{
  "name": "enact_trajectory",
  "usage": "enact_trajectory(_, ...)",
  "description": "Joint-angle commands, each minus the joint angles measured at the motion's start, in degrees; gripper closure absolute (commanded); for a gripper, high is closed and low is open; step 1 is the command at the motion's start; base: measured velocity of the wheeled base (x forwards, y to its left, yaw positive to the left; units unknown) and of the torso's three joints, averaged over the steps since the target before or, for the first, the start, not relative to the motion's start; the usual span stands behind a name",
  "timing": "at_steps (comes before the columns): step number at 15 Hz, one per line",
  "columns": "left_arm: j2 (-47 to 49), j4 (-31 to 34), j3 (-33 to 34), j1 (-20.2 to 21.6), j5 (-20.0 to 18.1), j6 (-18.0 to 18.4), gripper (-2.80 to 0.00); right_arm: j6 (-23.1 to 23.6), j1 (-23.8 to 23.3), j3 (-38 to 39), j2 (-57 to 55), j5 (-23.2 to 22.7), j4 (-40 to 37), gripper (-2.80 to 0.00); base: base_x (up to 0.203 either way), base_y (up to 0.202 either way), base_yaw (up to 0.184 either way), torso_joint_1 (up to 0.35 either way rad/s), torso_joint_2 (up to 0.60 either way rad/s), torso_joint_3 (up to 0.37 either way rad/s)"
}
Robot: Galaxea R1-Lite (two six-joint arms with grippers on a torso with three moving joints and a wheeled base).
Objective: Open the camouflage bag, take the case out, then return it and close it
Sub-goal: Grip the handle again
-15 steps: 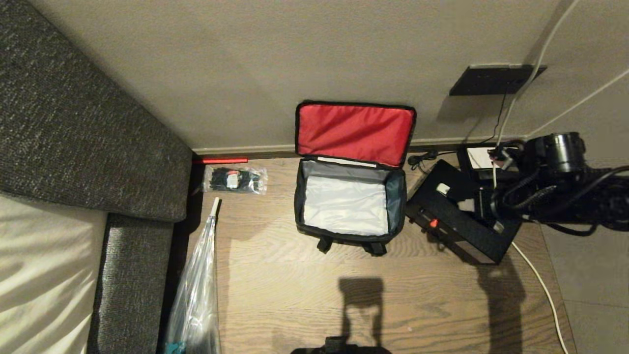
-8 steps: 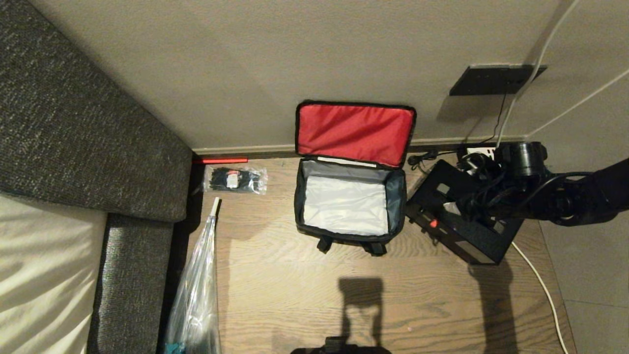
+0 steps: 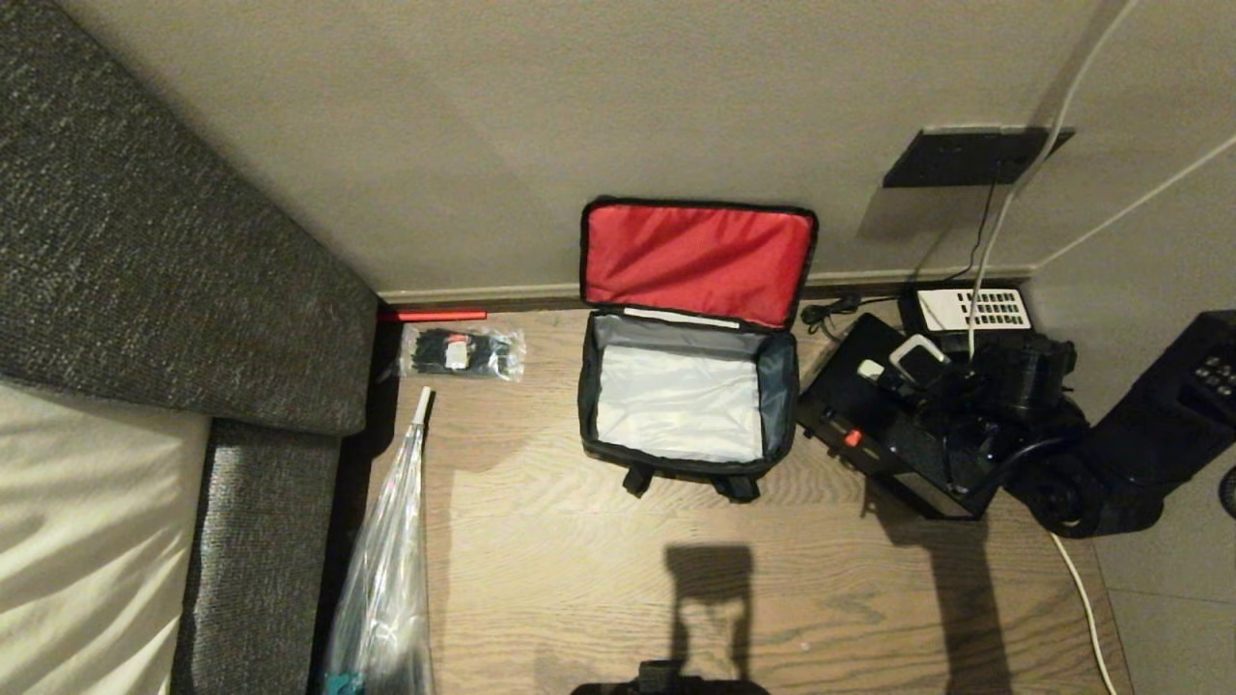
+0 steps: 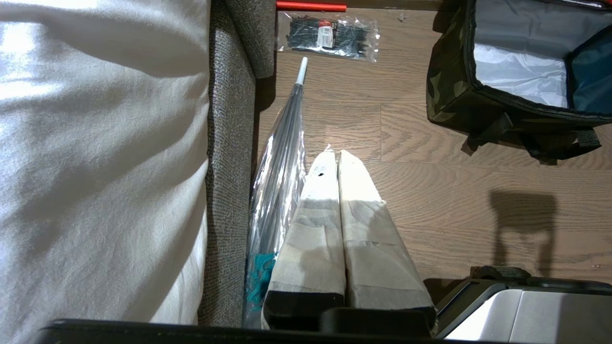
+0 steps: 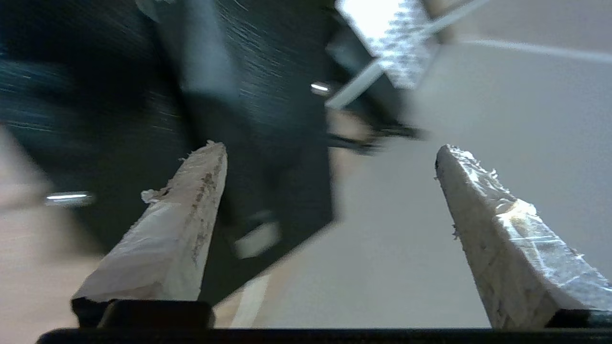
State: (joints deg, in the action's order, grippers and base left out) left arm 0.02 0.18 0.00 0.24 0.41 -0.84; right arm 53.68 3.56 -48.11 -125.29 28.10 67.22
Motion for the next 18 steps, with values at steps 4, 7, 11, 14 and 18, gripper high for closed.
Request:
enact_trajectory(4, -0.11, -0.01, 0.18, 0.02, 0.02, -0.04, 0.0, 11.07, 1.27, 1.48, -8.28, 6.75, 17.62, -2.8, 0.0, 0.0, 0.0, 0.0, 0.0, 0.0)
enact_trajectory(7, -0.11, -0.01, 0.18, 0.02, 0.02, -0.04, 0.0, 11.1, 2.01, 2.85, -7.66, 6.61, 17.02, -2.8, 0.0, 0.0, 0.0, 0.0, 0.0, 0.0)
enact_trajectory(11, -0.11, -0.01, 0.18, 0.02, 0.02, -0.04, 0.0, 8.85, 3.56, 2.93, -6.87, 6.7, 14.75, -2.8, 0.0, 0.0, 0.0, 0.0, 0.0, 0.0)
enact_trajectory(14, -0.11, -0.01, 0.18, 0.02, 0.02, -0.04, 0.0, 8.81, 3.55, -1.4, -10.27, 6.99, 16.27, -2.8, 0.0, 0.0, 0.0, 0.0, 0.0, 0.0)
enact_trajectory(18, -0.11, -0.01, 0.18, 0.02, 0.02, -0.04, 0.0, 9.73, 3.39, -4.72, -14.66, 8.41, 17.8, -2.8, 0.0, 0.0, 0.0, 0.0, 0.0, 0.0)
